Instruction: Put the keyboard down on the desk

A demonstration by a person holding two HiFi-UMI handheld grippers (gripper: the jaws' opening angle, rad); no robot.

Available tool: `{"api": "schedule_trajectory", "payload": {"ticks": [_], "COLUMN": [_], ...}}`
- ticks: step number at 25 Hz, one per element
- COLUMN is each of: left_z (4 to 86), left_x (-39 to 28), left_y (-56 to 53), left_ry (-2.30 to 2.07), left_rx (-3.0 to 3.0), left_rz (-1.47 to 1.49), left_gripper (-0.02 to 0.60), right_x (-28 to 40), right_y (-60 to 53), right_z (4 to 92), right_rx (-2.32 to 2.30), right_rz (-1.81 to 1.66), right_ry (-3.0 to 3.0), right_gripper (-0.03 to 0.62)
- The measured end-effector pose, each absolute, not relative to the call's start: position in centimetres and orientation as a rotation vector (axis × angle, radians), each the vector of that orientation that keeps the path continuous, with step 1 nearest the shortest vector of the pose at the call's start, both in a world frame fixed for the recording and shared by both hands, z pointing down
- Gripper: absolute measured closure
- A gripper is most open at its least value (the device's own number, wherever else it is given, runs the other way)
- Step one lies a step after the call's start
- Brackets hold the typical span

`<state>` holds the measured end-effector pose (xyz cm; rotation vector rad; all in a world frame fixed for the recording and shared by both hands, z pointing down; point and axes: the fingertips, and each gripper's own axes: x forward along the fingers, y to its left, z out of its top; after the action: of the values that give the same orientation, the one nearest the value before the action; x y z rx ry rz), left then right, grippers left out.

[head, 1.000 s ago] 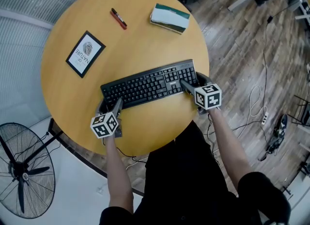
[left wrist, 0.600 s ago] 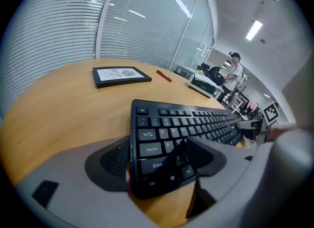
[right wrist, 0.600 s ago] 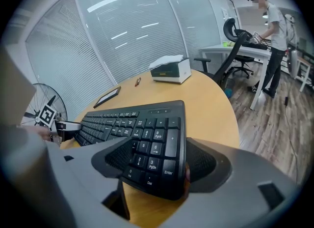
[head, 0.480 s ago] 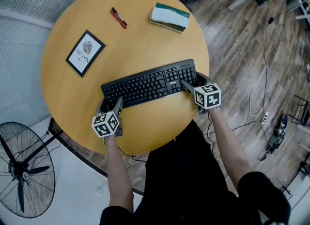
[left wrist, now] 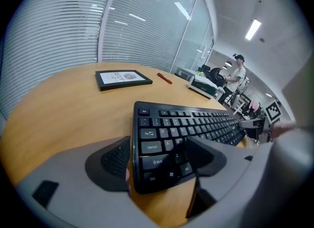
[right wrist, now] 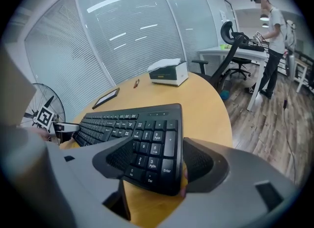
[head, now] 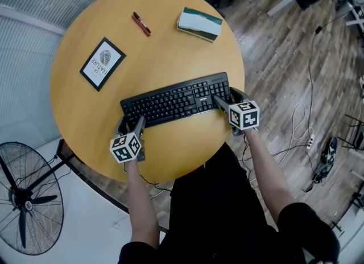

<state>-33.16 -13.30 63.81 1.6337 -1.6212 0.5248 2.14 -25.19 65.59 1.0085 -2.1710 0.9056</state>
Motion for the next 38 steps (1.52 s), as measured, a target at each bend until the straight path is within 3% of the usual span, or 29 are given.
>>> {"api": "schedule_trajectory", "payload": {"ticks": [18, 38], "left_z": [55.5, 43.2], "left_x": [-29.0, -15.1], "left_y": [-12.0, -7.9], "left_ry": [-1.694, -1.829], "left_rx": [1.838, 2.06], "left_rz": [0.45, 0.316], "left_gripper": [0.265, 0.406], "right_x": [1.7, 4.5], "right_y": [-21.9, -13.7], "right_z": [56.9, 45.3], "right_rx": [1.039, 0.879], "right_rz": [0.763, 0.562], "right_ry": [-2.332, -2.659], "right_gripper": [0.323, 0.461]}}
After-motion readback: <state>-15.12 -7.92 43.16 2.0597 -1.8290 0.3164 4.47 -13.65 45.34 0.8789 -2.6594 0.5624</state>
